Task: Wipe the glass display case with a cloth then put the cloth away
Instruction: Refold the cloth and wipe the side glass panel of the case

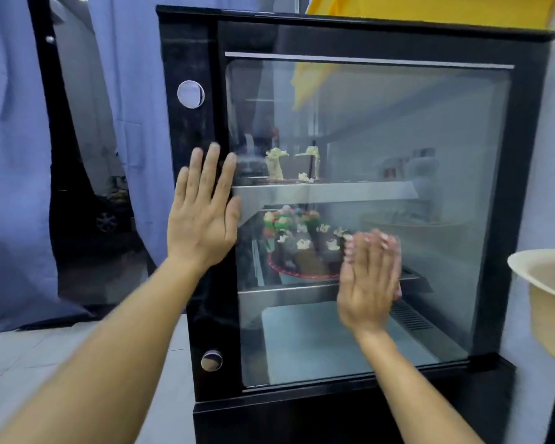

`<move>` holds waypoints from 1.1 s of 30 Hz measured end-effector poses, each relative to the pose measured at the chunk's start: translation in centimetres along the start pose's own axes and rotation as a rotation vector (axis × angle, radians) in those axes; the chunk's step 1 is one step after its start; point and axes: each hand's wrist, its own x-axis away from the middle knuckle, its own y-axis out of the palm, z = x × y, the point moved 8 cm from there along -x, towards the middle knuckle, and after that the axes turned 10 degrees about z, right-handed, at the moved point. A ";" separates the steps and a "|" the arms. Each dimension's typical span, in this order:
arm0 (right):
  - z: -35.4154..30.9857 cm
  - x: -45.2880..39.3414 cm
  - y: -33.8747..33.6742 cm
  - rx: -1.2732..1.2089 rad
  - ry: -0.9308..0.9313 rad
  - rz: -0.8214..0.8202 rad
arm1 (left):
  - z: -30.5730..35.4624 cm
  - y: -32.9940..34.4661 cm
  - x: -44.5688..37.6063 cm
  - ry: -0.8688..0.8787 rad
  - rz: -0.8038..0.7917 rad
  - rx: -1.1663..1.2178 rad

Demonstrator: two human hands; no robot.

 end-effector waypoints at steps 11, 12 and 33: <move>-6.9 -2.2 2.0 -0.103 -0.503 -0.100 | 0.5 0.8 4.2 -0.123 0.027 -0.015; -3.8 -4.3 1.8 -0.060 -0.380 -0.071 | 0.6 0.9 4.6 -0.155 0.032 -0.017; 9.8 -12.2 -0.9 0.005 0.143 0.062 | 0.9 1.4 6.9 -0.213 0.070 -0.024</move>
